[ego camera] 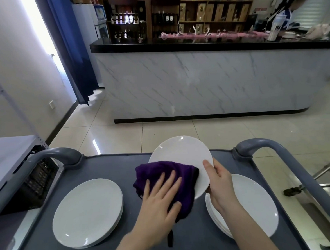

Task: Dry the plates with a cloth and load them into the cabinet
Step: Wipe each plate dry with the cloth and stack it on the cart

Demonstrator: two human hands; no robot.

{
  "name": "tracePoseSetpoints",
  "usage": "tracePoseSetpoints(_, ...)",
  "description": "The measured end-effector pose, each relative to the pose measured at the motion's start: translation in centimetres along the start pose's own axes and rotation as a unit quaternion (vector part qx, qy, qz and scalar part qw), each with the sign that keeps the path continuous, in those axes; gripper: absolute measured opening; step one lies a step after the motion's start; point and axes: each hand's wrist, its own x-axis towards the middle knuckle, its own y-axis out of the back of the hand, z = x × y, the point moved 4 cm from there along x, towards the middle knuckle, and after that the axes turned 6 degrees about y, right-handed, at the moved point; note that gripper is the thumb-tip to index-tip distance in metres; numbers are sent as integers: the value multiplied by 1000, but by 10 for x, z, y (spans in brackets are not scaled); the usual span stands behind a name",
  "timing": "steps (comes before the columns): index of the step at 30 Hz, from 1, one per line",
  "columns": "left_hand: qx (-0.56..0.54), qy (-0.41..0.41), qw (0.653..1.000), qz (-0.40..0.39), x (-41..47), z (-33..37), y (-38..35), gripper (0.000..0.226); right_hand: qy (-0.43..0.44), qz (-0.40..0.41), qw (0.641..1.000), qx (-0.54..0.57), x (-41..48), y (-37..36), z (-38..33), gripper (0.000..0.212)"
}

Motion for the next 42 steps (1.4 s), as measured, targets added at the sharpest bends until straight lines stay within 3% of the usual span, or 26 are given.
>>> tracePoseSetpoints(5, 1, -52, 998, -33, 7, 27, -15, 57, -14, -16, 1000, 1, -1, -4, 9, 24)
tracePoseSetpoints(13, 118, -116, 985, -52, 49, -3, -8, 58, -41, -62, 997, -31, -13, 2, 9, 26)
tracePoseSetpoints(22, 49, -32, 998, 24, 60, -20, 6, 62, -12, -100, 995, -27, -25, 9, 2, 26)
tracePoseSetpoints(25, -61, 3, 994, 88, 59, -24, 19, 62, -2, -110, 994, -19, -25, 12, -4, 27)
tracePoseSetpoints(30, -277, 108, 942, 156, 57, -46, 33, 56, 19, -125, 988, -85, -20, 24, -8, 28)
tracePoseSetpoints(34, -369, 226, 897, 92, 61, -64, 36, 58, 60, -213, 966, -131, -18, 22, -19, 32)
tracePoseSetpoints(38, -298, 165, 940, 9, 67, -62, 36, 19, 115, -243, 930, -250, -11, 12, -27, 33)
tracePoseSetpoints(42, -284, 87, 955, 2, 63, -52, 45, 24, 142, -260, 870, -393, -3, 4, -34, 27)
